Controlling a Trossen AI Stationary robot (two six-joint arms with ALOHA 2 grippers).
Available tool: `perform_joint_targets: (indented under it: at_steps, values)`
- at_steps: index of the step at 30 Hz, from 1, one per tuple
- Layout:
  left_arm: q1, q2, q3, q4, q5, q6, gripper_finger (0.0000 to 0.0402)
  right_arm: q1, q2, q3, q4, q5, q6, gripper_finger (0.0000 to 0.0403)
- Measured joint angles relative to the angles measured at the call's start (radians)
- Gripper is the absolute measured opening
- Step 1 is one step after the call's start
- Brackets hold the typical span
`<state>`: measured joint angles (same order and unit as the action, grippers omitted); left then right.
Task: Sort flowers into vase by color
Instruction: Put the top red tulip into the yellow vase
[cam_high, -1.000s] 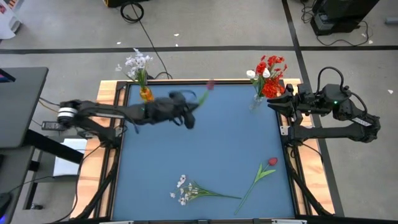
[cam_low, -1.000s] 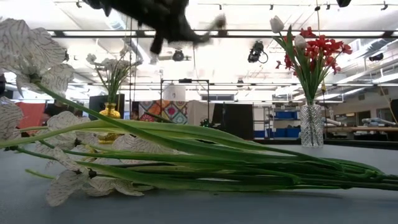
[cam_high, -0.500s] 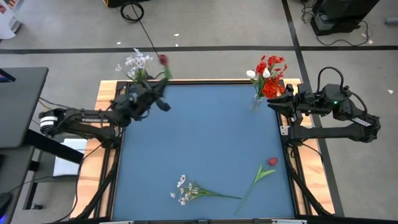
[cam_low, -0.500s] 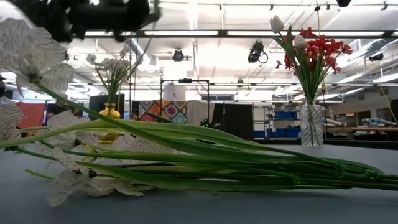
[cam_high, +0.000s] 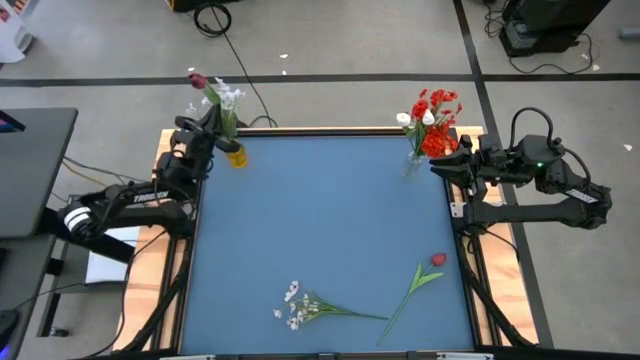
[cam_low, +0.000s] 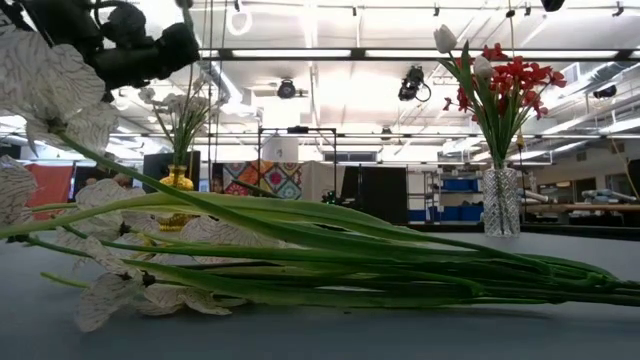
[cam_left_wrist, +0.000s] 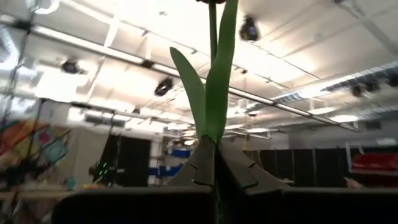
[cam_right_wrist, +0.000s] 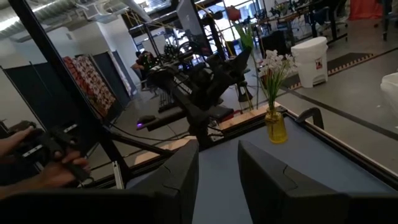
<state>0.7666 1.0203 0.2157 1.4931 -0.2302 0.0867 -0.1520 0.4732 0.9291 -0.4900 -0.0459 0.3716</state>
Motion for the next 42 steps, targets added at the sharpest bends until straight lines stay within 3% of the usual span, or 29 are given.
perform_joint_targets:
  at_steps: [5, 15, 31, 36, 42]
  values:
    - [0.104, 0.0, 0.0, 0.004, 0.157, 0.012, 0.0002, 0.0, 0.0, 0.0, 0.0, 0.0, 0.0, 0.0121]
    - [0.203, 0.069, 0.0, 0.072, 0.274, -0.016, 0.0001, 0.0, 0.0, 0.0, 0.002, 0.0, 0.0, 0.0121]
    - [0.207, 0.113, 0.001, 0.075, 0.29, -0.004, 0.0003, 0.0, 0.0, 0.0, 0.002, 0.0, 0.0, 0.0121]
    - [0.18, 0.114, 0.055, 0.075, 0.313, -0.009, 0.0003, 0.0, 0.0, 0.0, 0.002, 0.0, 0.0, 0.0121]
    - [0.199, 0.187, 0.066, 0.075, 0.342, -0.02, 0.0004, 0.0, 0.0, 0.0, 0.002, 0.0, 0.0, 0.0121]
